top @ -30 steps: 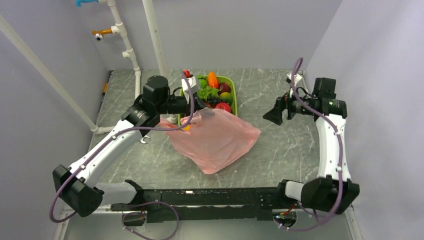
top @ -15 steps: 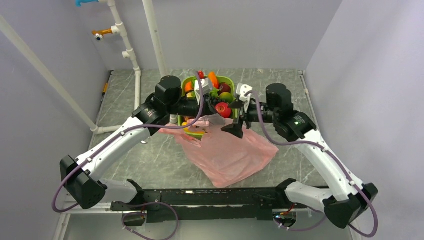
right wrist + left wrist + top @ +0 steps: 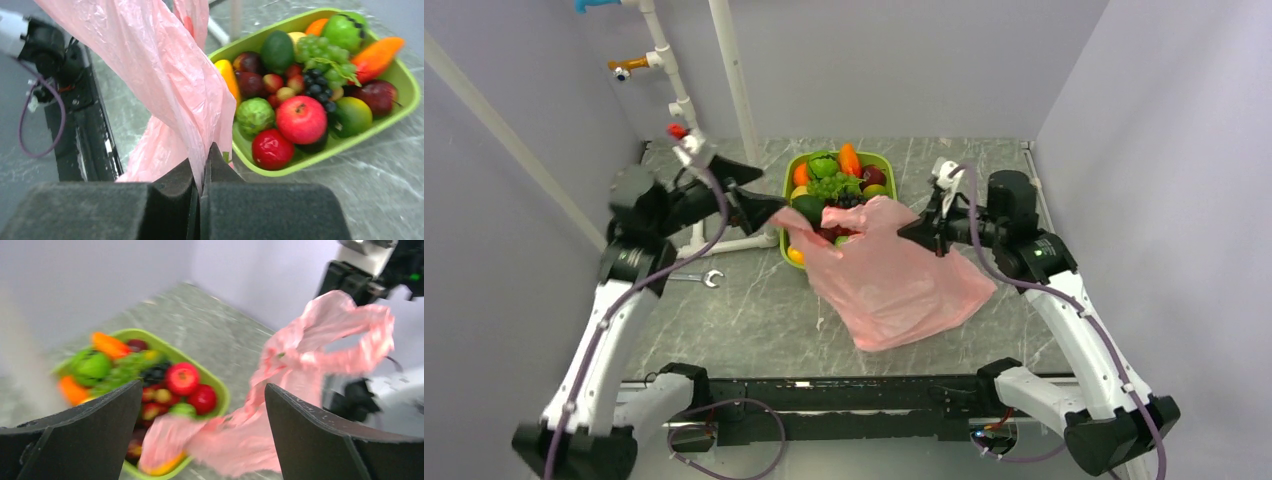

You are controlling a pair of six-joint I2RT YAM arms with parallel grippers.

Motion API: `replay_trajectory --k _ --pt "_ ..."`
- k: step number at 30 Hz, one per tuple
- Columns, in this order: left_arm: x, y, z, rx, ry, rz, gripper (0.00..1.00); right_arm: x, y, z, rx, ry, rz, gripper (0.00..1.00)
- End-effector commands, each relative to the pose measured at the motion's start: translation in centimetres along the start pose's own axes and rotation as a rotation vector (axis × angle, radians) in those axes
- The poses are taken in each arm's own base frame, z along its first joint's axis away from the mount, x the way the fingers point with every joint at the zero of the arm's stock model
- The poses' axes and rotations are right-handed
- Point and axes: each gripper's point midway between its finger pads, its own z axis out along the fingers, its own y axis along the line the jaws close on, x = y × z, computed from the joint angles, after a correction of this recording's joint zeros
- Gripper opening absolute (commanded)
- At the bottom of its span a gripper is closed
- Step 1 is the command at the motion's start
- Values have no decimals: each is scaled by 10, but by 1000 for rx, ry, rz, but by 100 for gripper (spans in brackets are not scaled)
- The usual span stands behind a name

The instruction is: Place the fake fruits into the plastic bag and tie a complex knot

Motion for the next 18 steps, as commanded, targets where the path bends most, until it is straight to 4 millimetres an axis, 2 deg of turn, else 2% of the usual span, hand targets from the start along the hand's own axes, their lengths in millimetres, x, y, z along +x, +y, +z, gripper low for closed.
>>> replay_trajectory --k 1,3,4,8,10,14,18 --pt "-14 38 -56 -287 -83 67 100 -38 -3 -22 20 -123 47 0" --pt "10 44 -69 -279 -51 -61 99 -45 -1 -28 11 -153 60 0" --pt "26 39 -68 -229 -28 -122 99 -48 -1 -31 14 -169 66 0" --pt "72 5 -45 -4 37 -272 99 -63 4 -38 -8 -222 100 0" --pt "86 -9 -32 55 76 -268 100 -71 6 -42 -19 -242 107 0" --pt "94 -23 -6 121 84 -262 99 -84 19 -48 -70 -273 109 0" --pt "81 -36 19 204 51 -272 100 -87 27 -49 -114 -277 133 0"
